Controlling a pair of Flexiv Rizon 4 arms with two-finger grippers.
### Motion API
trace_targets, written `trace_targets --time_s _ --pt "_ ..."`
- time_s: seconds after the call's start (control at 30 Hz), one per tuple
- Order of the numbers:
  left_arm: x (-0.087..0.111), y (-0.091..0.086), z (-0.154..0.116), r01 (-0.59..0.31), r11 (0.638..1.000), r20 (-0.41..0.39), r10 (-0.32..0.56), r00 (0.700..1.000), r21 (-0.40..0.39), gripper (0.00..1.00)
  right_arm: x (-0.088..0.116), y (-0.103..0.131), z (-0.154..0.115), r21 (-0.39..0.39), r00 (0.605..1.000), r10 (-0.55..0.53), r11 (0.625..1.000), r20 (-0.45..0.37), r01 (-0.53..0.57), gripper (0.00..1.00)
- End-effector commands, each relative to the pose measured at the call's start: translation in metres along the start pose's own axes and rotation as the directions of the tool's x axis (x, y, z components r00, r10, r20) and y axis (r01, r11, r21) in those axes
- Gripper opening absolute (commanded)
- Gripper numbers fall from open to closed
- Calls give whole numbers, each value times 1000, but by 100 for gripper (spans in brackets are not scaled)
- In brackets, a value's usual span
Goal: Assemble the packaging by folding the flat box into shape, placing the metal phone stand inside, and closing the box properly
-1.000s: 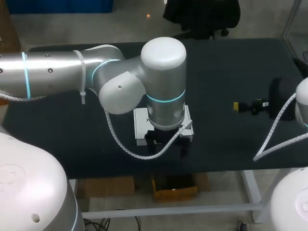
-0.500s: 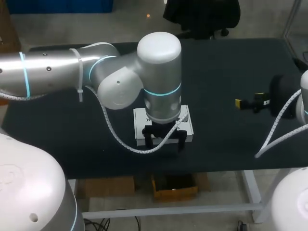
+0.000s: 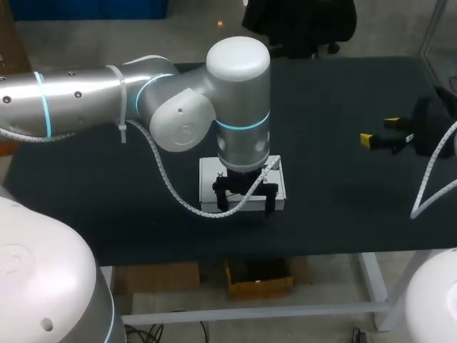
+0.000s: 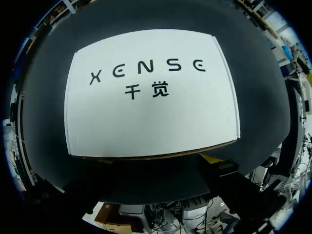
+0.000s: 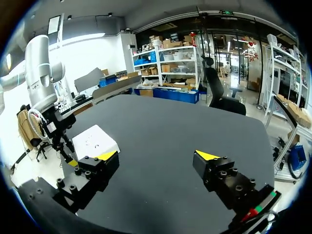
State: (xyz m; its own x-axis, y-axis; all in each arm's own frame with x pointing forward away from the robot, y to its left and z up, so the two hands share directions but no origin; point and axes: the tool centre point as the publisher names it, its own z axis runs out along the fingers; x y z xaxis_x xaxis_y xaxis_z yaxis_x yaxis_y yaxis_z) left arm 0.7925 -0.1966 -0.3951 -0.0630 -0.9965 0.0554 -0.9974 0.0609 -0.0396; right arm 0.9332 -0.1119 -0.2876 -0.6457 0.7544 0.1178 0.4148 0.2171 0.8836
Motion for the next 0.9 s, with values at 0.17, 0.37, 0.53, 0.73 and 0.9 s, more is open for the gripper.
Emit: trace_targets --time_s 0.17,0.37,0.53,0.73,0.9 --pt "3 -18 3 11 1000 5 -11 1000 -13 100 -21 9 18 -51 999 -32 998 -33 30 100" --pt "2 -26 3 26 1000 6 -26 1000 -18 100 -27 14 29 -21 998 -60 998 -33 59 100" --pt "1 -37 4 42 999 5 -42 999 -20 100 -27 14 29 -21 998 -60 998 -33 59 100" --pt "0 -51 2 63 998 3 -62 998 -15 100 -27 14 29 -21 998 -60 998 -33 59 100" --pt "0 -68 0 73 997 3 -73 997 -14 100 -27 14 29 -21 998 -60 998 -33 59 100"
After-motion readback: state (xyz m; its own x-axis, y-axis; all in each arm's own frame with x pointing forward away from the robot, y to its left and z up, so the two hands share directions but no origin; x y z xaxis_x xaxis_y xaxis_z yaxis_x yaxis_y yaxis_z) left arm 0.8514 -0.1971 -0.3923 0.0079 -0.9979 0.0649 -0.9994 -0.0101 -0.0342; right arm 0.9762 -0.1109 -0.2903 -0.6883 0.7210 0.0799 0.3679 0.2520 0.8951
